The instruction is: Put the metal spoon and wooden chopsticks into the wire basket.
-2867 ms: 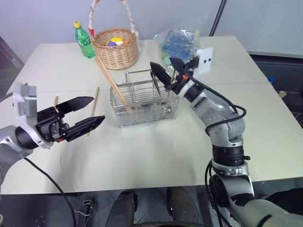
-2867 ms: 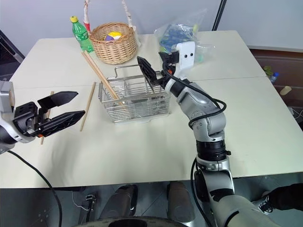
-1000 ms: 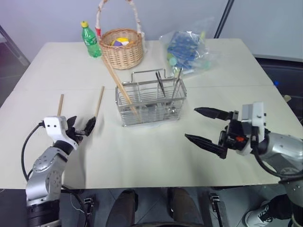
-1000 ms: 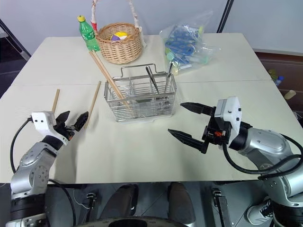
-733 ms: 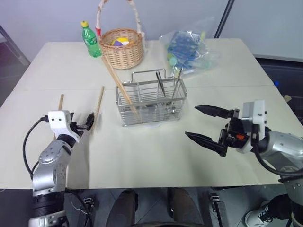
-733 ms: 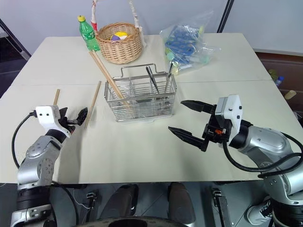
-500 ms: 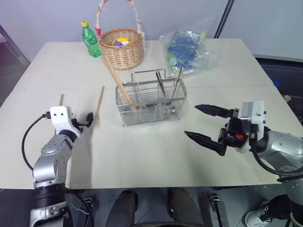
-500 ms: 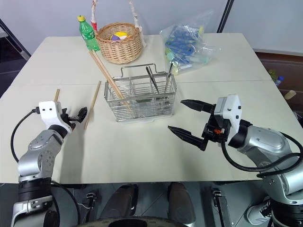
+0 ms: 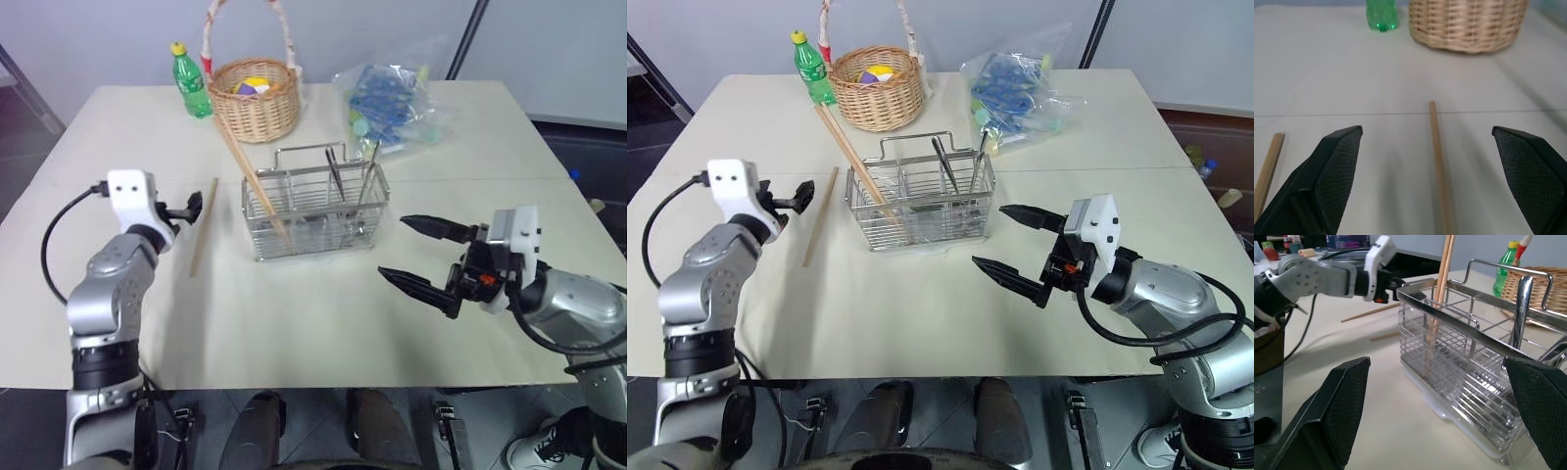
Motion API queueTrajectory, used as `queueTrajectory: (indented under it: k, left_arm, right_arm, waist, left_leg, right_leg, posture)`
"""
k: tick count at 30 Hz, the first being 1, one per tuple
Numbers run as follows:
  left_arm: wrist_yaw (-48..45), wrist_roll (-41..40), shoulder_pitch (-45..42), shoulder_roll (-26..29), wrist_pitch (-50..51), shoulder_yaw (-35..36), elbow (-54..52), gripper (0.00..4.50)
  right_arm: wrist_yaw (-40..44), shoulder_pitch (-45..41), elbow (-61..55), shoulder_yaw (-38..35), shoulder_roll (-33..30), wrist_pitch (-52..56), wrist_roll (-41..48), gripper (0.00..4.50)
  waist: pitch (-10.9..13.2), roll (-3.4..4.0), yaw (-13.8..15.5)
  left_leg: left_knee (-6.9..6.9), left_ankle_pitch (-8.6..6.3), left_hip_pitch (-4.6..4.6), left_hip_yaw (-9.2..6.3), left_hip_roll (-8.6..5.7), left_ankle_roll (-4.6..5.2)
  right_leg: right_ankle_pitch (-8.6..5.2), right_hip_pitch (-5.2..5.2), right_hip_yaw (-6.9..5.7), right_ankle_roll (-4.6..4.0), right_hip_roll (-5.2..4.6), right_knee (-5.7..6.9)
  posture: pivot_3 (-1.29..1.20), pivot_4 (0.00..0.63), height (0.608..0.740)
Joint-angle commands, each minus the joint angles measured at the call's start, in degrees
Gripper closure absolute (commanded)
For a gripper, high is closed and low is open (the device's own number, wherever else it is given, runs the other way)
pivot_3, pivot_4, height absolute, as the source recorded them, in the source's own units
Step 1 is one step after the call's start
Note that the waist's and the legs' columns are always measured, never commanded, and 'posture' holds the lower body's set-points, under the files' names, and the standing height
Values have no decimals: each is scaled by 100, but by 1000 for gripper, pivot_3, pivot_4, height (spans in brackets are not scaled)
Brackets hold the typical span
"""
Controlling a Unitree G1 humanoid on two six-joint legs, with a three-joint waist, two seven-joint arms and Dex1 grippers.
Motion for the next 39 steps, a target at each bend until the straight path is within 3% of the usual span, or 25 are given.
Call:
queueTrajectory:
  k: [1, 8, 19, 31, 39]
  left_arm:
    - [244, 261, -419, -47, 336, -179, 370, 0]
    - [485, 425, -891, -263, 834, -180, 1063, 0]
    - [745, 593, -976, -403, 2133, -235, 1065, 0]
    - [872, 734, -1845, -384, 3534, -80, 1215, 0]
    - [869, 856, -1819, -387, 3677, -16, 1361, 0]
  right_arm:
    - [-32, -94, -80, -14, 54, -130, 28, 32]
    - [-61, -52, -112, -18, 48, -141, 19, 32]
    - [-97, -24, -122, -60, 15, -133, 40, 32]
    - [-156, -65, -109, -10, 46, -124, 34, 32]
    - [122, -8, -145, -255, -199, -6, 322, 32]
  waist:
    - [0, 0, -5]
    - [2, -3, -21]
    - [2, -5, -10]
    - [4, -7, -22]
    - [3, -7, -23]
  left_leg:
    - [-1, 0, 0, -1, 0, 0]
    - [-2, 0, 2, -1, 0, 0]
    - [0, 1, 1, -3, -1, -2]
    - [0, 2, 2, -4, -2, -3]
    - [0, 3, 3, -4, -2, -6]
  right_leg:
    - [0, -1, 0, 1, 0, 0]
    - [1, -3, 0, 2, 0, 3]
    - [2, -2, 0, 3, 0, 4]
    - [2, -2, 0, 5, 0, 7]
    - [3, -3, 1, 6, -1, 9]
  posture:
    - [0, 150, 740]
    - [0, 150, 740]
    - [0, 150, 740]
    - [0, 150, 740]
    - [0, 150, 740]
